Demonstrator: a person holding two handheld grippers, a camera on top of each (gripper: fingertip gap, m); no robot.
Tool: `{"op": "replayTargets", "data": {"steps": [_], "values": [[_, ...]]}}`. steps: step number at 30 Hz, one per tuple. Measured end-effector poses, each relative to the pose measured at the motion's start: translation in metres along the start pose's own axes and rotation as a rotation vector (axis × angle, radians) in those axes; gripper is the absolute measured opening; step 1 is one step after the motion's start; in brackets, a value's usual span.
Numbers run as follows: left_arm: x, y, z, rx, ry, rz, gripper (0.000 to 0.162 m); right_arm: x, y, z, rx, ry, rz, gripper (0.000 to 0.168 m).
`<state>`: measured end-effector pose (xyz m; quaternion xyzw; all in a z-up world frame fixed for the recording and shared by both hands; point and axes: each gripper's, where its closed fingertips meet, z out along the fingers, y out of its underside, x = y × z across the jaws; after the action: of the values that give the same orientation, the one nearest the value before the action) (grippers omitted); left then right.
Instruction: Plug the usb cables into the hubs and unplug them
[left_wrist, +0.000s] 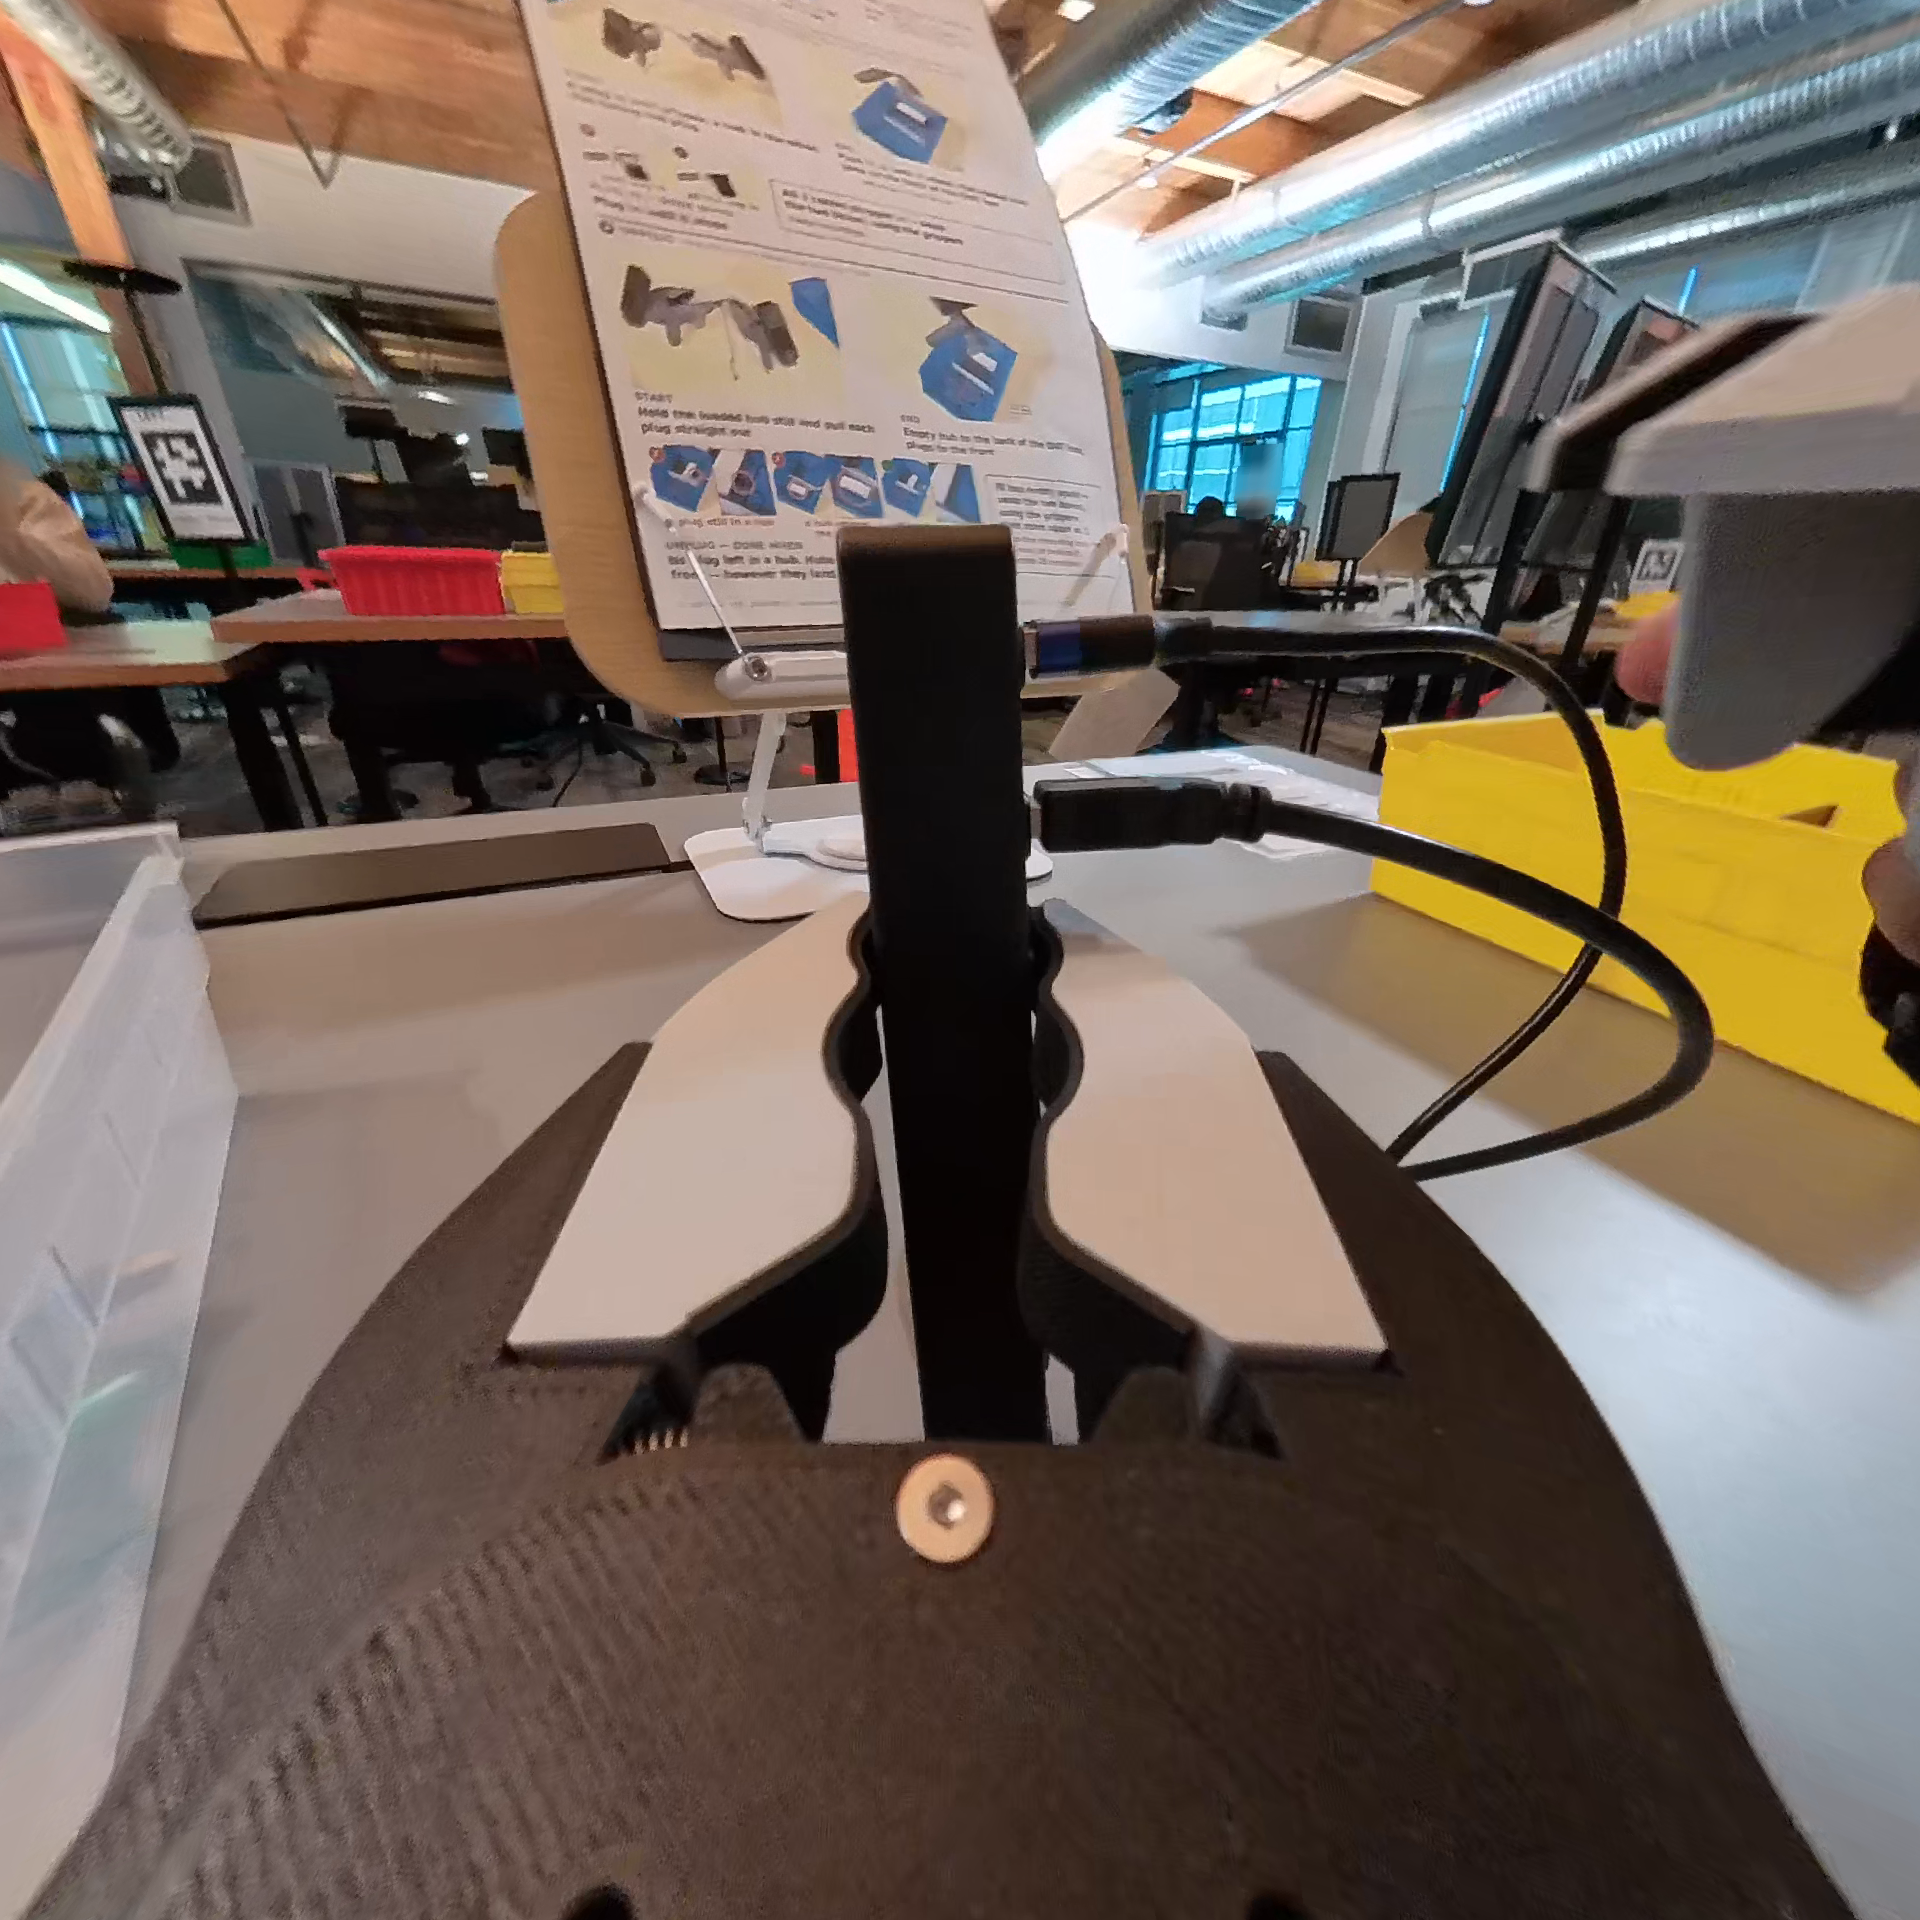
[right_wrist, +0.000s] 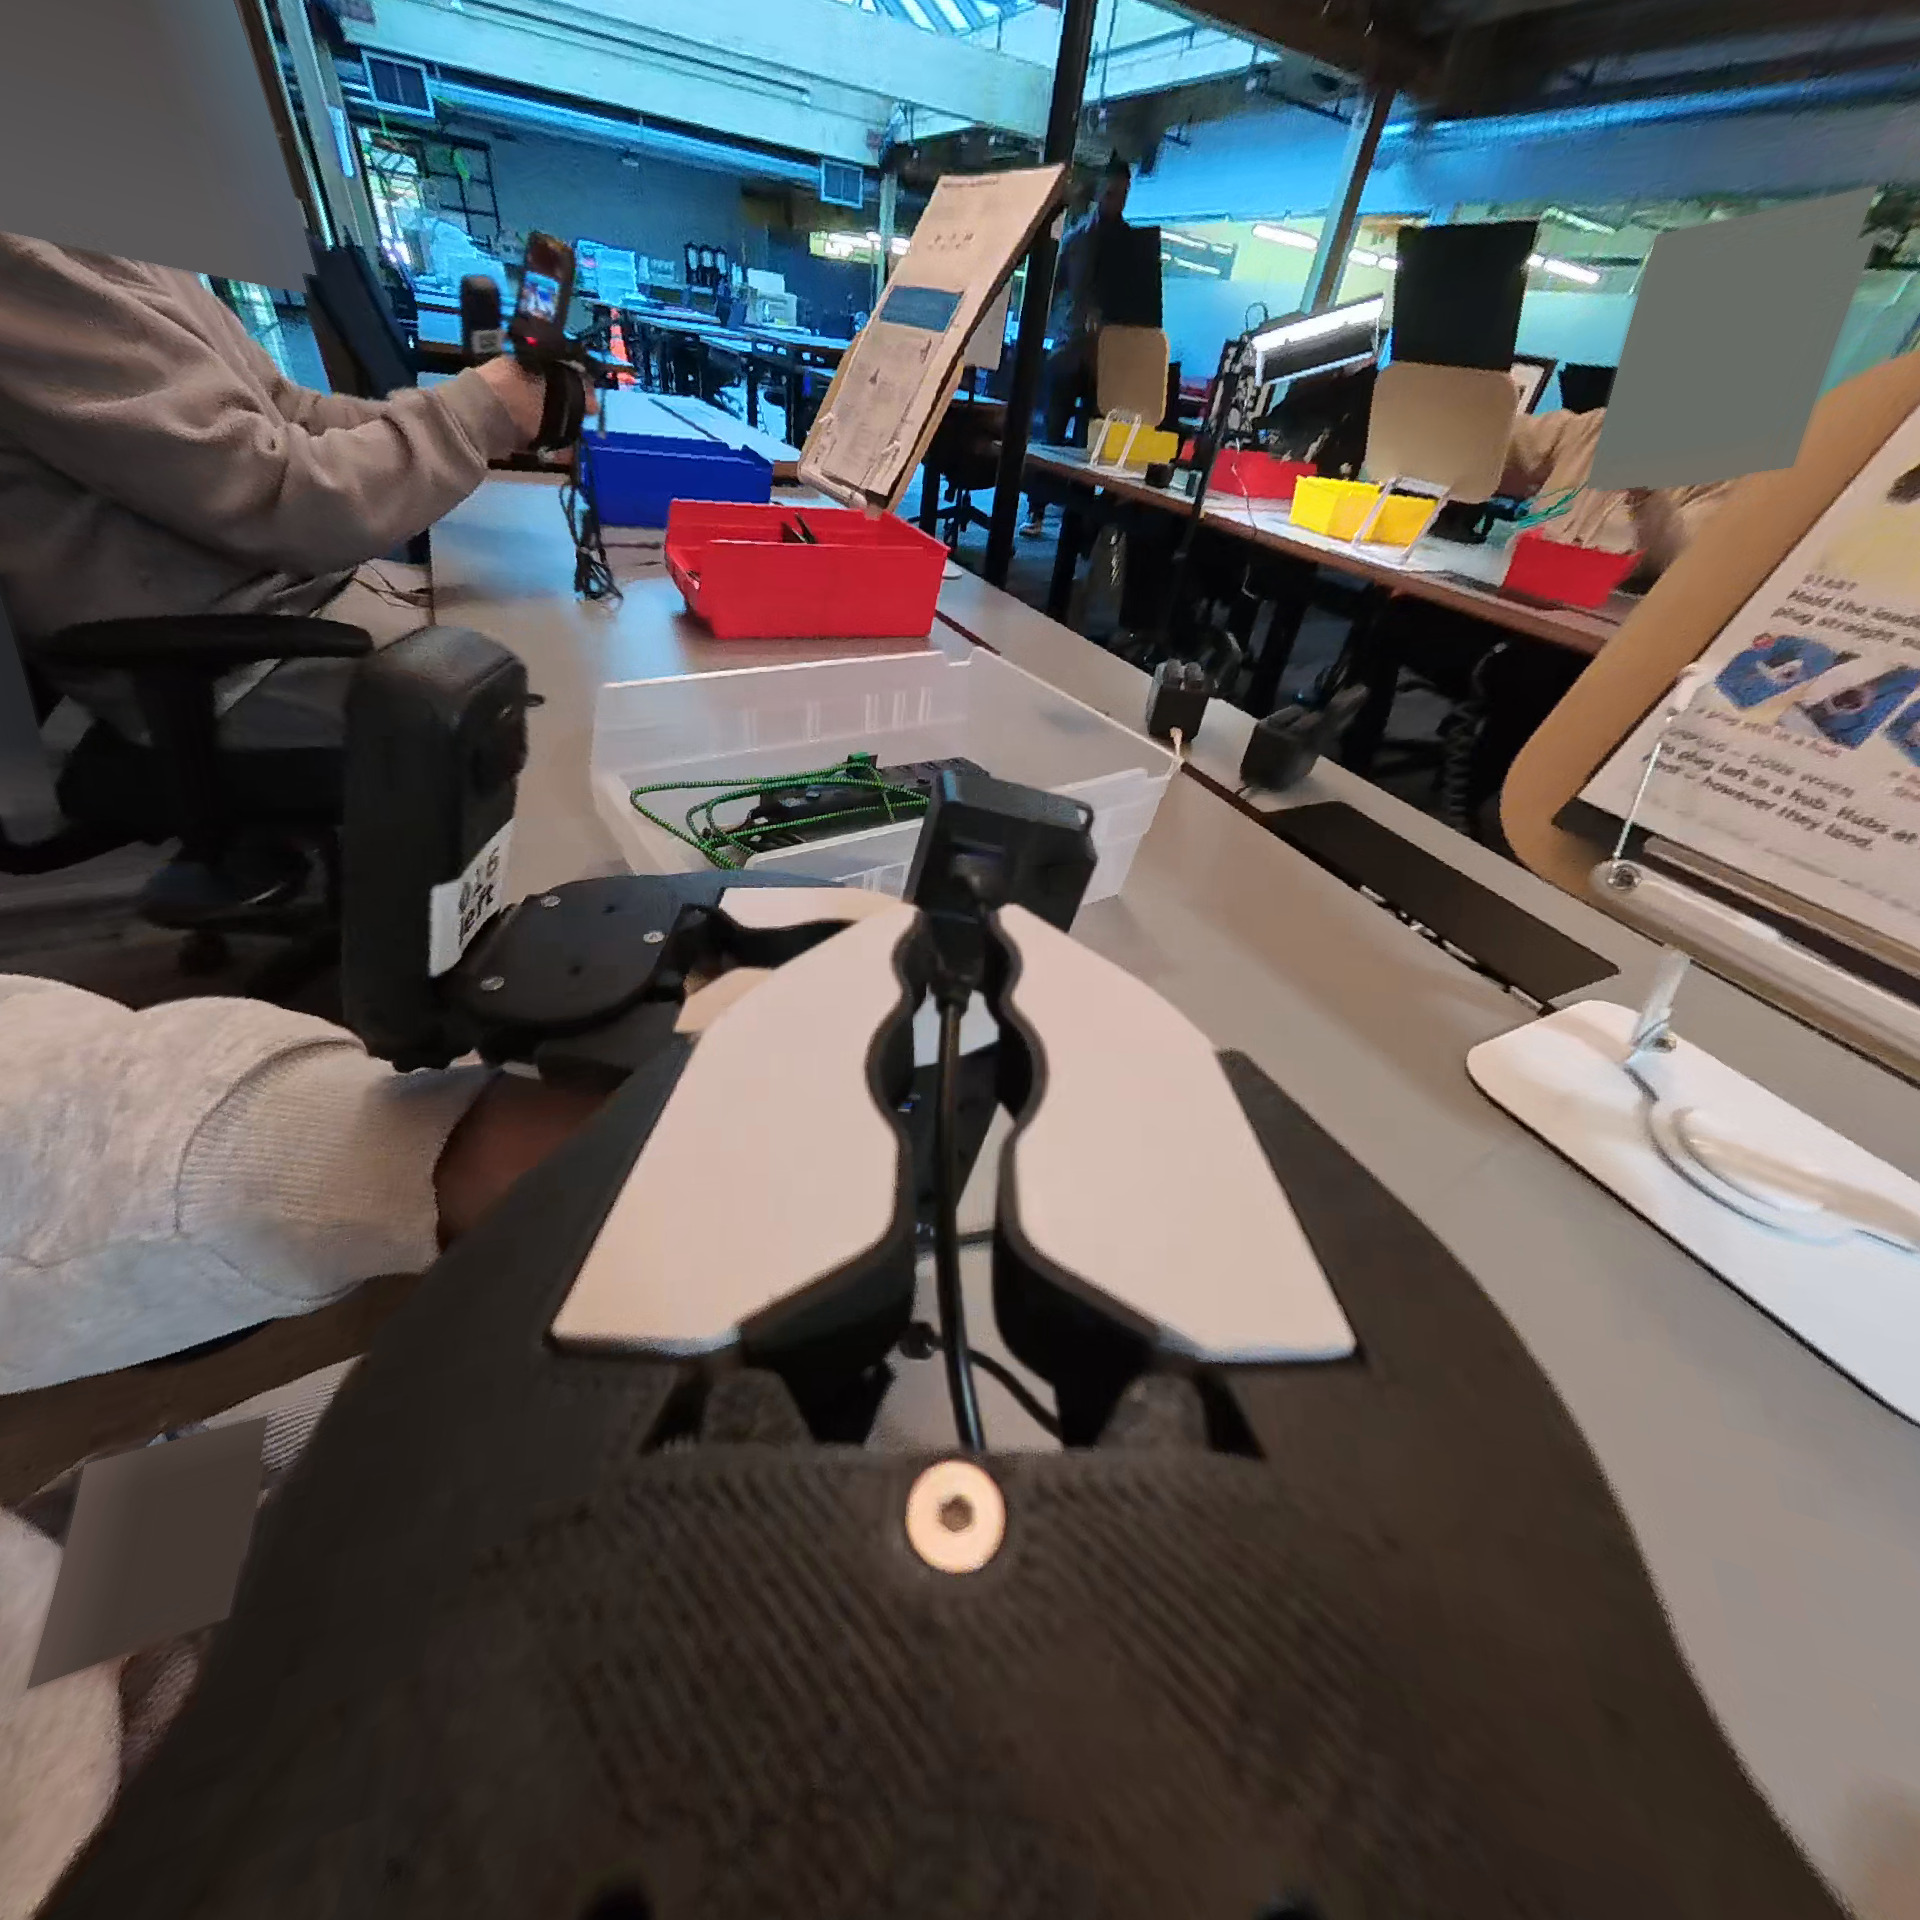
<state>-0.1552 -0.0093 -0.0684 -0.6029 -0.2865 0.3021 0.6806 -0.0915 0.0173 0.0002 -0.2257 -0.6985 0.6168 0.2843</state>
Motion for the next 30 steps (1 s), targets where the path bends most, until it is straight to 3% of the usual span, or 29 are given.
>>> {"op": "replayTargets", "data": {"steps": [4,12,30], "values": [[0.014,0.002,0.000,0.000,0.029,0.071,0.026,0.003,0.018,0.008,-0.100,-0.005,0.034,0.024],[0.020,0.002,-0.001,0.005,0.035,0.129,0.026,0.006,0.029,0.009,-0.164,0.031,-0.014,0.005],[0.023,0.005,-0.005,-0.017,-0.001,0.290,0.028,0.003,0.031,0.008,-0.168,0.026,0.000,0.003]]}}
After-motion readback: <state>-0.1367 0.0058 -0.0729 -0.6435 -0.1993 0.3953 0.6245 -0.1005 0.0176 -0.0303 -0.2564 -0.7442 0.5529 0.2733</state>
